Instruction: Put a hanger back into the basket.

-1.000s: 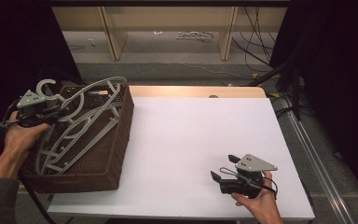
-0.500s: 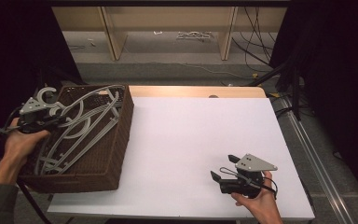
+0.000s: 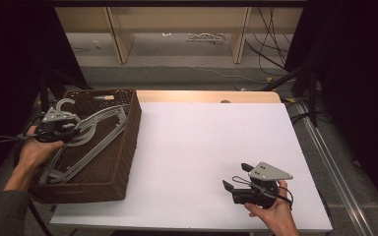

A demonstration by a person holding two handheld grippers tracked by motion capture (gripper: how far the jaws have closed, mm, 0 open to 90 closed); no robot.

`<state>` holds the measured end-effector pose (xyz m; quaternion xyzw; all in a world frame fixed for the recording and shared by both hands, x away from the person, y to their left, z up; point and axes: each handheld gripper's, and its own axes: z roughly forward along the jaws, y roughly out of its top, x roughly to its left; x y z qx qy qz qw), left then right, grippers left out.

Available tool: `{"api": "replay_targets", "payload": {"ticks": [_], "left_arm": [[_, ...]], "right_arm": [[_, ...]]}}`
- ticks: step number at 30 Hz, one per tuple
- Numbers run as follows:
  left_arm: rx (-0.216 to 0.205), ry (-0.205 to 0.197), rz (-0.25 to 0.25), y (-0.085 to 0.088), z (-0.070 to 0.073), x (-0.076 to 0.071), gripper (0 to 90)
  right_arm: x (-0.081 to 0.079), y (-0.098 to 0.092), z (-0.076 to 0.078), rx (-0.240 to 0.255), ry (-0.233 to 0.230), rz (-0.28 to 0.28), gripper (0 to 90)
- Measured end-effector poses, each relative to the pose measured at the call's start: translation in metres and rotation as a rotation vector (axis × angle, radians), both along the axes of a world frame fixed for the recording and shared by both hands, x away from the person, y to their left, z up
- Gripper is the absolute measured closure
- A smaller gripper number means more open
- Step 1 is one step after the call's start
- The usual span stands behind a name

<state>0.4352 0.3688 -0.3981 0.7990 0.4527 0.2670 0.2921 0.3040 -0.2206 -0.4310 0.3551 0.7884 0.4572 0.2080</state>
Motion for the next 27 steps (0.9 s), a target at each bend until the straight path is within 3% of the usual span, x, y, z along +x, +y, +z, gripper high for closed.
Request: {"api": "replay_targets", "payload": {"ticks": [3, 5, 8, 11, 13, 18, 21, 27], "left_arm": [[-0.006, 0.022, 0.013, -0.002, -0.007, 0.002, 81.1], [0.012, 0.056, 0.021, -0.005, -0.014, 0.005, 80.9], [0.024, 0.069, 0.033, -0.006, -0.022, 0.007, 80.8], [0.027, 0.063, 0.046, -0.005, -0.021, 0.007, 79.9], [0.003, 0.048, 0.079, -0.004, -0.019, 0.006, 72.7], [0.013, 0.025, 0.144, -0.002, -0.008, 0.001, 63.4], [0.002, 0.019, 0.152, -0.003, -0.002, -0.002, 57.6], [-0.024, -0.043, 0.182, -0.01, 0.014, -0.008, 45.8]], "right_arm": [[0.0, 0.0, 0.0, 0.001, 0.0, 0.002, 17.4], [-0.001, 0.0, 0.001, -0.012, 0.008, 0.0, 17.5], [0.0, 0.0, 0.0, -0.002, -0.001, 0.005, 17.5], [0.0, 0.0, 0.0, -0.002, 0.001, 0.003, 17.4], [0.0, 0.001, -0.001, 0.002, 0.015, 0.004, 17.4], [0.001, 0.002, -0.001, 0.001, 0.006, 0.005, 17.4], [0.001, 0.002, -0.001, 0.002, 0.005, 0.007, 17.5], [0.001, 0.0, 0.0, 0.004, 0.005, 0.004, 17.4]]}}
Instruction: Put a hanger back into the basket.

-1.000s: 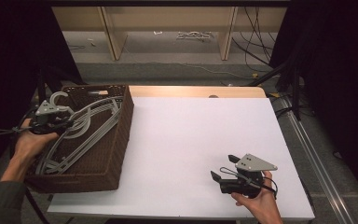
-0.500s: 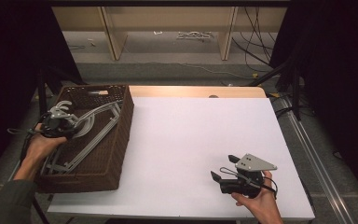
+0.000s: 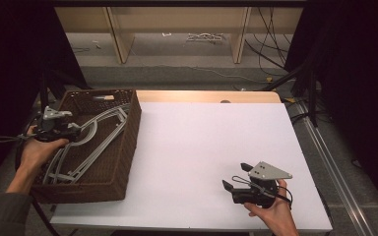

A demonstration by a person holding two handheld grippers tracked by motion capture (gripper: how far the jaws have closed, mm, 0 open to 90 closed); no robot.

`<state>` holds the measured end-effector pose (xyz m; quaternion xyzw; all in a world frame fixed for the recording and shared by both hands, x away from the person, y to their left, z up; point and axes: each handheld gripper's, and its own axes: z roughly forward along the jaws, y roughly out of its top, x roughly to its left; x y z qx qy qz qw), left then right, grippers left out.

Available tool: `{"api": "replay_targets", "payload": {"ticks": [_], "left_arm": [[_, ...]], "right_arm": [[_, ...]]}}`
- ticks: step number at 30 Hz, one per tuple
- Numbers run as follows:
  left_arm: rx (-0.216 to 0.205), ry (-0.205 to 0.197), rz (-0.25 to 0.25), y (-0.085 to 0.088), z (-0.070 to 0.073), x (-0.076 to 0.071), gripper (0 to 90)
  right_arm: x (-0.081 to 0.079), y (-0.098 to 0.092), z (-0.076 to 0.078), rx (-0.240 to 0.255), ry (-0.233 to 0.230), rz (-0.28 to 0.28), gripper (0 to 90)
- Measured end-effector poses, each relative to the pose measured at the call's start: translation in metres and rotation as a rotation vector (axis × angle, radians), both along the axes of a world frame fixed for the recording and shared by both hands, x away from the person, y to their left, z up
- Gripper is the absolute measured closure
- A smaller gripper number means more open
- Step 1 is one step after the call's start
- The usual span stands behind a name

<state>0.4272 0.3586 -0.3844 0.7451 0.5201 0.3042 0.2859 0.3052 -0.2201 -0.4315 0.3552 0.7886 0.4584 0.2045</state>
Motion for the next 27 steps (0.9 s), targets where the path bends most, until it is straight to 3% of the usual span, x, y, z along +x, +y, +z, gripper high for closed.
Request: {"api": "replay_targets", "payload": {"ticks": [4, 7, 10, 14, 15, 27], "left_arm": [[-0.045, -0.052, -0.014, -0.011, 0.01, -0.01, 42.0], [-0.109, -0.083, -0.023, -0.019, 0.015, -0.018, 39.5], [-0.138, -0.112, -0.037, -0.028, 0.02, -0.026, 35.9], [-0.173, -0.153, -0.082, -0.045, 0.027, -0.039, 30.9], [-0.2, -0.172, -0.095, -0.051, 0.029, -0.043, 29.8], [-0.34, -0.255, -0.212, -0.107, 0.033, -0.081, 22.2]], "right_arm": [[-0.001, 0.0, 0.0, -0.002, -0.004, 0.0, 17.4], [-0.001, 0.0, 0.001, 0.003, -0.005, 0.001, 17.4], [-0.002, 0.001, 0.001, 0.003, -0.006, -0.002, 17.4], [-0.002, 0.001, 0.001, 0.004, -0.006, -0.003, 17.4], [-0.002, 0.001, 0.001, 0.005, -0.007, -0.005, 17.4], [-0.004, 0.003, 0.001, 0.01, -0.013, 0.001, 17.3]]}}
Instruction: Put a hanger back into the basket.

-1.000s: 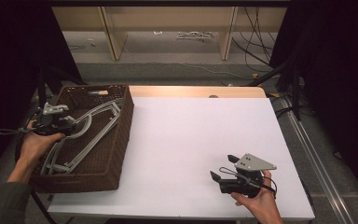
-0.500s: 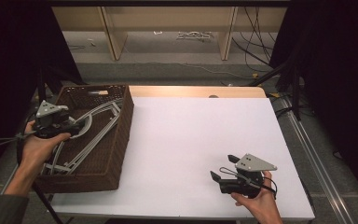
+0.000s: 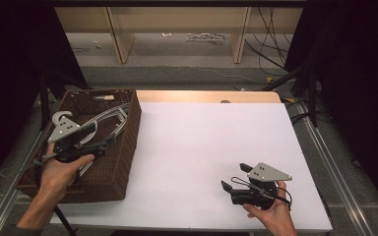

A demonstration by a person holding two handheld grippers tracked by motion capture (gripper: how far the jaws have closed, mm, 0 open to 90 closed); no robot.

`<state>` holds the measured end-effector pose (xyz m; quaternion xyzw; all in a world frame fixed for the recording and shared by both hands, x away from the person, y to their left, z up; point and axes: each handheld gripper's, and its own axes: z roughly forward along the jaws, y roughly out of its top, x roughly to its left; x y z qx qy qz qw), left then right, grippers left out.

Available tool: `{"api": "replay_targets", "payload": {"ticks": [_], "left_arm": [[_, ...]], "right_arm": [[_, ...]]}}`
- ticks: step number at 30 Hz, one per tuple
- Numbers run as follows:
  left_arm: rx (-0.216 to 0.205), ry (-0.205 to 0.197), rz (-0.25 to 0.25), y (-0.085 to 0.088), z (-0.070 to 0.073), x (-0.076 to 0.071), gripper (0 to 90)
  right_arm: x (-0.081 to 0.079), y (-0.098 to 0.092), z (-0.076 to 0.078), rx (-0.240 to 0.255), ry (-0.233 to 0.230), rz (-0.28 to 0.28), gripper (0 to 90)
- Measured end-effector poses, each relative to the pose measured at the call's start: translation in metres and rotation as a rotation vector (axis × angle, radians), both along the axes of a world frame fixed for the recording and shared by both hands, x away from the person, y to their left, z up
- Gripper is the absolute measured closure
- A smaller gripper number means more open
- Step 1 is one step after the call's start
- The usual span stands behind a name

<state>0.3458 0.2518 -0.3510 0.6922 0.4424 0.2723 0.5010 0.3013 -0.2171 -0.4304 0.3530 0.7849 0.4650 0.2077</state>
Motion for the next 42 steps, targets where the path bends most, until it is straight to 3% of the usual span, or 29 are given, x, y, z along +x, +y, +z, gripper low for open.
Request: {"api": "replay_targets", "payload": {"ticks": [6, 9, 19, 25, 29, 34, 35, 36, 38, 42], "left_arm": [[-0.019, -0.027, -0.051, -0.022, -0.002, -0.014, 21.7], [-0.009, -0.049, -0.067, -0.033, -0.006, -0.02, 21.5], [-0.088, -0.071, -0.13, -0.057, -0.028, -0.036, 21.3], [-0.097, -0.09, -0.156, -0.067, -0.048, -0.043, 21.4], [-0.074, -0.09, -0.191, -0.073, -0.065, -0.052, 21.4], [-0.066, -0.114, -0.222, -0.078, -0.075, -0.063, 21.1], [-0.061, -0.11, -0.22, -0.079, -0.076, -0.065, 21.1], [-0.068, -0.109, -0.227, -0.079, -0.079, -0.066, 21.0], [-0.068, -0.097, -0.232, -0.079, -0.082, -0.067, 20.3], [-0.064, -0.083, -0.224, -0.081, -0.088, -0.07, 18.6]], "right_arm": [[-0.002, 0.0, 0.0, 0.013, 0.009, -0.002, 17.3], [-0.002, 0.0, 0.0, 0.018, 0.013, -0.002, 17.3], [-0.005, 0.001, 0.0, 0.033, 0.002, -0.005, 17.3], [-0.008, 0.002, -0.001, 0.051, -0.008, -0.004, 17.3], [-0.011, 0.002, 0.0, 0.059, -0.016, -0.006, 17.3], [-0.018, 0.0, 0.0, 0.082, -0.023, -0.015, 17.2], [-0.018, 0.0, -0.001, 0.095, -0.026, -0.013, 17.3], [-0.021, 0.0, 0.0, 0.096, -0.002, -0.014, 17.3], [-0.024, 0.0, -0.001, 0.093, -0.028, -0.022, 17.3], [-0.029, 0.0, -0.001, 0.104, -0.013, -0.011, 17.1]]}}
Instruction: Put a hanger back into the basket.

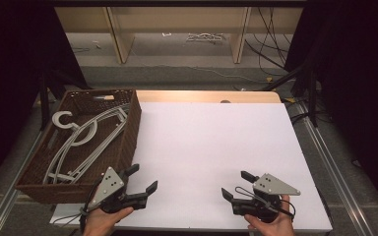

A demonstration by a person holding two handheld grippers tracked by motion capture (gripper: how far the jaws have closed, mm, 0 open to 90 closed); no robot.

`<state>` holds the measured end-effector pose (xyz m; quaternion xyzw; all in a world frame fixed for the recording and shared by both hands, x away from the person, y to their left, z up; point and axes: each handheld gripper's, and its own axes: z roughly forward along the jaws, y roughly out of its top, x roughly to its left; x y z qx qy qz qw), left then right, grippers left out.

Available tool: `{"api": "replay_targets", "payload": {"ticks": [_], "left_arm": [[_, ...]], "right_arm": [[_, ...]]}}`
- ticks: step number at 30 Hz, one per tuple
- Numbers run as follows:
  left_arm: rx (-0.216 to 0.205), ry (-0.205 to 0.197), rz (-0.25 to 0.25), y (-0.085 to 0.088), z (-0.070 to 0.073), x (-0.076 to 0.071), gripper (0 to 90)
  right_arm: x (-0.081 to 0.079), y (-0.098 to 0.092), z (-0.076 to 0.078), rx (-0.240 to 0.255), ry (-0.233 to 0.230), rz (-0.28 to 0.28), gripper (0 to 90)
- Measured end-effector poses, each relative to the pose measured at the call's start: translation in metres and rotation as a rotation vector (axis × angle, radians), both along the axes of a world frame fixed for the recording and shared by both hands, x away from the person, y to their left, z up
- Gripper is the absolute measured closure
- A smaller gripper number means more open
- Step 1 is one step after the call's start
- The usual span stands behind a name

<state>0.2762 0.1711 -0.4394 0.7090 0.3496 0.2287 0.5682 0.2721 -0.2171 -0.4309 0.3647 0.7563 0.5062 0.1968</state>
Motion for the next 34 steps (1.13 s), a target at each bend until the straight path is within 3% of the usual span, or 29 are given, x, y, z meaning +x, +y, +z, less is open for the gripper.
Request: {"api": "replay_targets", "payload": {"ticks": [4, 6, 8, 9, 12, 22, 27, 28, 29, 34], "left_arm": [[0.011, -0.013, -0.01, 0.0008, 0.0004, -0.0018, 17.6], [0.009, -0.016, -0.01, 0.0003, 0.0005, -0.0025, 17.4], [0.004, -0.019, -0.01, -0.0005, 0.0004, -0.0019, 17.4], [0.008, -0.022, -0.01, -0.0007, 0.0003, -0.0013, 17.4], [0.015, -0.024, -0.015, 0.0002, 0.0005, -0.0002, 17.3], [-0.002, -0.037, 0.002, 0.0038, 0.003, 0.0012, 17.4], [-0.015, -0.044, -0.008, 0.0031, 0.0023, 0.0024, 17.3], [0.001, -0.04, -0.004, 0.0034, 0.003, 0.0016, 17.3], [0.001, -0.041, -0.005, 0.003, 0.0027, 0.0016, 17.3], [0.002, -0.042, -0.008, 0.0021, 0.0025, 0.0016, 17.3]], "right_arm": [[-0.0065, -0.0009, -0.0018, -0.005, 0.007, 0.001, 16.6], [-0.0083, -0.001, -0.0051, -0.003, -0.012, 0.004, 16.4], [-0.0105, -0.0013, -0.0054, -0.02, 0.019, 0.005, 16.4], [-0.0098, 0.0001, -0.0067, -0.008, 0.01, 0.011, 16.4], [-0.0099, 0.0, -0.0038, -0.048, 0.007, 0.017, 16.4], [-0.0085, 0.0007, -0.0031, -0.014, -0.022, 0.023, 16.4], [-0.0095, -0.0001, -0.0019, -0.021, -0.009, 0.014, 16.4], [-0.0094, -0.0001, -0.002, -0.019, -0.009, 0.016, 16.4], [-0.0085, -0.0006, -0.0022, -0.024, -0.029, 0.01, 16.4], [-0.0084, -0.0016, -0.0017, -0.025, -0.028, 0.004, 16.4]]}}
